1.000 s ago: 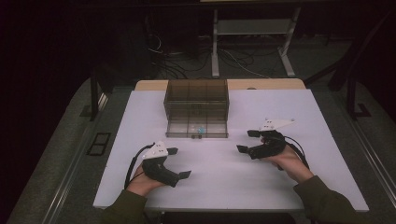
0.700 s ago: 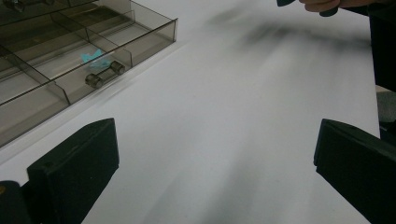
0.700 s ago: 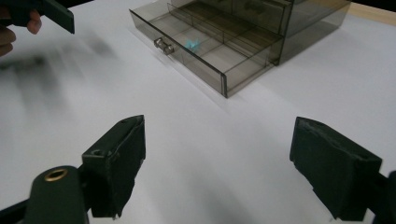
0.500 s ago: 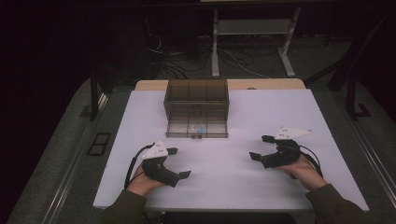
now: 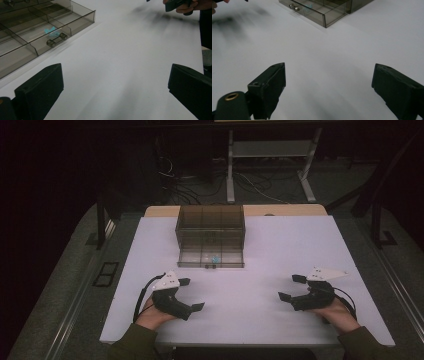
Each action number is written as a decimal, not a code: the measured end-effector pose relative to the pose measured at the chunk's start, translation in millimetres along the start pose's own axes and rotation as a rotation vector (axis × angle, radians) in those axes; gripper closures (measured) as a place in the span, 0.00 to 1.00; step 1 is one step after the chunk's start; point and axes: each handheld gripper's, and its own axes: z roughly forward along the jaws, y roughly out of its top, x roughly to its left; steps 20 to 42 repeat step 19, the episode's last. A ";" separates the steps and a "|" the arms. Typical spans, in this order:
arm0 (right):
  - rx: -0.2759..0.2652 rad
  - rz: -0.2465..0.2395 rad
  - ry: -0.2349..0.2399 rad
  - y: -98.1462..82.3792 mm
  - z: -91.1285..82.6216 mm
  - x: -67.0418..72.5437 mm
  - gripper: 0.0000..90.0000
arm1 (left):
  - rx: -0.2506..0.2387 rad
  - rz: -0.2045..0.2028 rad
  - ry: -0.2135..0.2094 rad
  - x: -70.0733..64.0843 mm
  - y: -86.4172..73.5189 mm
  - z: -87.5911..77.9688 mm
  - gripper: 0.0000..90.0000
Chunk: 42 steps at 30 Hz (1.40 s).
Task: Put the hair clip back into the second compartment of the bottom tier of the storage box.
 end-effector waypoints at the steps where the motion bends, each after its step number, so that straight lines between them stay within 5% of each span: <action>1: -0.002 0.006 -0.003 -1.7 -1.2 -0.4 0.13 | 0.000 0.001 0.000 -0.1 -0.1 0.3 0.00; 13: 0.006 0.002 -0.010 -19.3 -16.5 1.9 0.13 | 0.008 0.000 0.001 0.3 -0.7 0.9 0.00; 42: 0.015 -0.009 -0.010 -19.8 -15.4 1.5 0.13 | 0.021 -0.001 0.003 0.8 -1.5 1.7 0.00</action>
